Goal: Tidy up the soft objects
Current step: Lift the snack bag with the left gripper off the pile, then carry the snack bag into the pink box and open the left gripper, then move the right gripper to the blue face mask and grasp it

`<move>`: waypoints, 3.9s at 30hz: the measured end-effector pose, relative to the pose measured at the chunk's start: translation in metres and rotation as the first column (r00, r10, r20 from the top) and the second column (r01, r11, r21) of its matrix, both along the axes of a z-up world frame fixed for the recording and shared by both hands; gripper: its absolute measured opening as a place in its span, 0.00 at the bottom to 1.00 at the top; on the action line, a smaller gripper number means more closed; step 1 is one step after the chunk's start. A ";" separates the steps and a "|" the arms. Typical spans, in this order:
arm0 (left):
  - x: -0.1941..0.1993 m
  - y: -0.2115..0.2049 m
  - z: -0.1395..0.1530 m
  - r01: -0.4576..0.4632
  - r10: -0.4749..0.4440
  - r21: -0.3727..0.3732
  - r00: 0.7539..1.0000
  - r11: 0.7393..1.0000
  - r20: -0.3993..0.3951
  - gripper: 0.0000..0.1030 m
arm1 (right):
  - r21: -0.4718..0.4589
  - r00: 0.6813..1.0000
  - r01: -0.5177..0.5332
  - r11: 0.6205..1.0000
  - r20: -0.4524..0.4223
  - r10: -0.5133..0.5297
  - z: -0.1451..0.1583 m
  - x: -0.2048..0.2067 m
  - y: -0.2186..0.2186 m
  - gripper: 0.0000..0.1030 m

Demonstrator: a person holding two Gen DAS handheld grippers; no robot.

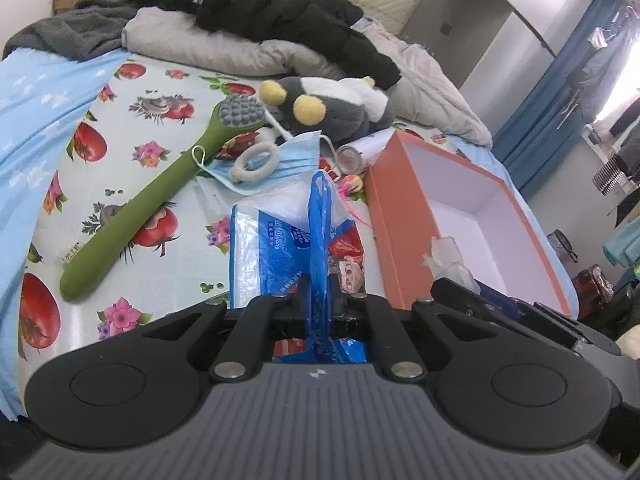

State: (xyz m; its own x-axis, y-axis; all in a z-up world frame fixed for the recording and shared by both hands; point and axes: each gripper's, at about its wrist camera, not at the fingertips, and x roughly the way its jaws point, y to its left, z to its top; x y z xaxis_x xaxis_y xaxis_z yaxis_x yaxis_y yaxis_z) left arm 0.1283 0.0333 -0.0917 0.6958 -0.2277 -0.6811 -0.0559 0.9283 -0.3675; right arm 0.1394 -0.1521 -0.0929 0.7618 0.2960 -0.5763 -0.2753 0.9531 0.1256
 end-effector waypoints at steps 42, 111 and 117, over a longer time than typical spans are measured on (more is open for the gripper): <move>0.099 -0.154 0.034 0.369 -0.363 -0.071 0.928 0.927 0.078 0.08 | -0.019 0.956 0.293 0.956 0.029 -0.293 0.017 0.013 -0.138 0.25; -0.009 -0.064 0.037 0.200 -0.207 0.075 0.973 0.977 0.099 0.22 | 0.087 0.988 0.154 0.984 -0.038 -0.151 0.018 -0.020 -0.099 0.47; -0.038 -0.030 0.043 0.117 -0.128 0.076 0.981 0.990 0.146 0.22 | 0.072 0.996 0.079 0.994 -0.034 -0.077 0.026 -0.024 -0.066 0.47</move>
State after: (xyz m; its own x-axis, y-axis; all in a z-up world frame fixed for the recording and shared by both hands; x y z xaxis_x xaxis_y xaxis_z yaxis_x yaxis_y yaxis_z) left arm 0.0901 0.0030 -0.0482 0.7608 -0.2754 -0.5877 0.1108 0.9473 -0.3006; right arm 0.1154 -0.2183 -0.0669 0.7660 0.2787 -0.5793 -0.1953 0.9594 0.2033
